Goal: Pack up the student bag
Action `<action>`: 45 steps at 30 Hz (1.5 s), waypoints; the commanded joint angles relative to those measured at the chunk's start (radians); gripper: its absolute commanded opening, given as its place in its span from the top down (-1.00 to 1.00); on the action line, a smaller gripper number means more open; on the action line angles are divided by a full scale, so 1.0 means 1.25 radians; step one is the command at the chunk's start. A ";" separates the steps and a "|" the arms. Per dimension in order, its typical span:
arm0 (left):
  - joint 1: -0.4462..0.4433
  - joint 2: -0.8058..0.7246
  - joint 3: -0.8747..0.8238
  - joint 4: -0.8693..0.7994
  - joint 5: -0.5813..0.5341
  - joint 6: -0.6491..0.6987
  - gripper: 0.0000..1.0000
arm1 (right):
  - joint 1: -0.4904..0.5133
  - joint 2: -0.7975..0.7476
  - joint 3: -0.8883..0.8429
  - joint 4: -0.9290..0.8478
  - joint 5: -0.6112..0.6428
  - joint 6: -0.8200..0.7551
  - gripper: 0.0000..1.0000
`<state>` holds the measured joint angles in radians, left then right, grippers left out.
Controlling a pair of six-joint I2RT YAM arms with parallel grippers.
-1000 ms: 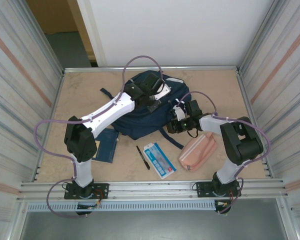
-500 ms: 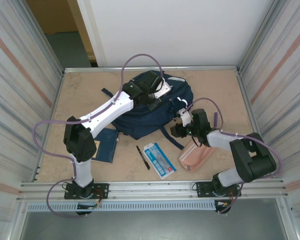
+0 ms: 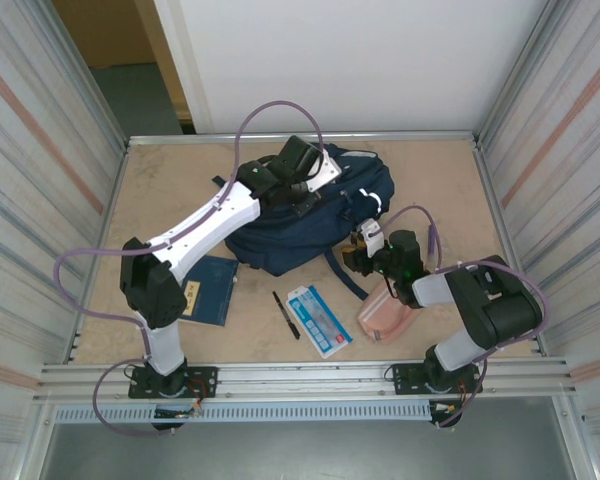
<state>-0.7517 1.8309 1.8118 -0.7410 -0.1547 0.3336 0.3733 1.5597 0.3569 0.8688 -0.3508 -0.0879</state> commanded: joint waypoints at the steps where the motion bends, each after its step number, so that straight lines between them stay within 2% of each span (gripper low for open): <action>1: 0.000 -0.082 0.013 0.069 0.006 0.027 1.00 | 0.015 0.033 0.004 0.093 0.005 -0.052 0.45; 7: 0.000 -0.084 0.010 0.072 0.015 0.024 1.00 | 0.022 0.021 -0.022 0.122 -0.033 -0.082 0.90; 10: 0.000 -0.085 0.001 0.078 0.013 0.020 1.00 | 0.023 -0.010 -0.041 0.114 -0.050 -0.083 1.00; 14: 0.001 -0.076 -0.001 0.080 0.015 0.019 1.00 | 0.023 -0.063 -0.059 0.078 -0.073 -0.085 1.00; 15: 0.000 -0.077 -0.001 0.078 0.018 0.017 1.00 | 0.023 -0.072 -0.057 0.060 -0.084 -0.087 0.96; 17: 0.000 -0.080 -0.004 0.077 0.024 0.012 1.00 | 0.023 -0.080 -0.054 0.040 -0.100 -0.090 0.69; 20: -0.001 -0.088 -0.007 0.071 0.037 0.005 1.00 | 0.022 -0.072 -0.056 0.041 -0.093 -0.080 0.13; 26: -0.002 -0.106 -0.038 0.064 0.070 -0.009 1.00 | -0.003 -0.061 -0.042 0.053 -0.028 -0.006 0.06; 31: -0.003 -0.117 -0.044 0.052 0.066 -0.015 1.00 | -0.040 -0.050 -0.031 0.066 -0.007 0.057 0.05; 34: -0.004 -0.122 -0.049 0.054 0.073 -0.020 1.00 | -0.041 -0.051 -0.024 0.056 -0.015 0.054 0.06; 38: -0.007 -0.120 -0.058 0.056 0.080 -0.032 1.00 | -0.035 -0.053 -0.021 0.038 -0.091 0.003 0.21; 43: -0.007 -0.115 -0.057 0.059 0.082 -0.039 1.00 | -0.034 -0.061 -0.031 0.033 -0.156 -0.029 0.76; 45: -0.008 -0.116 -0.058 0.060 0.083 -0.041 1.00 | -0.033 -0.062 -0.031 0.029 -0.159 -0.033 0.90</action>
<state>-0.7547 1.7725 1.7245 -0.7364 -0.0677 0.3046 0.3271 1.4891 0.3107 0.9039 -0.4950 -0.1013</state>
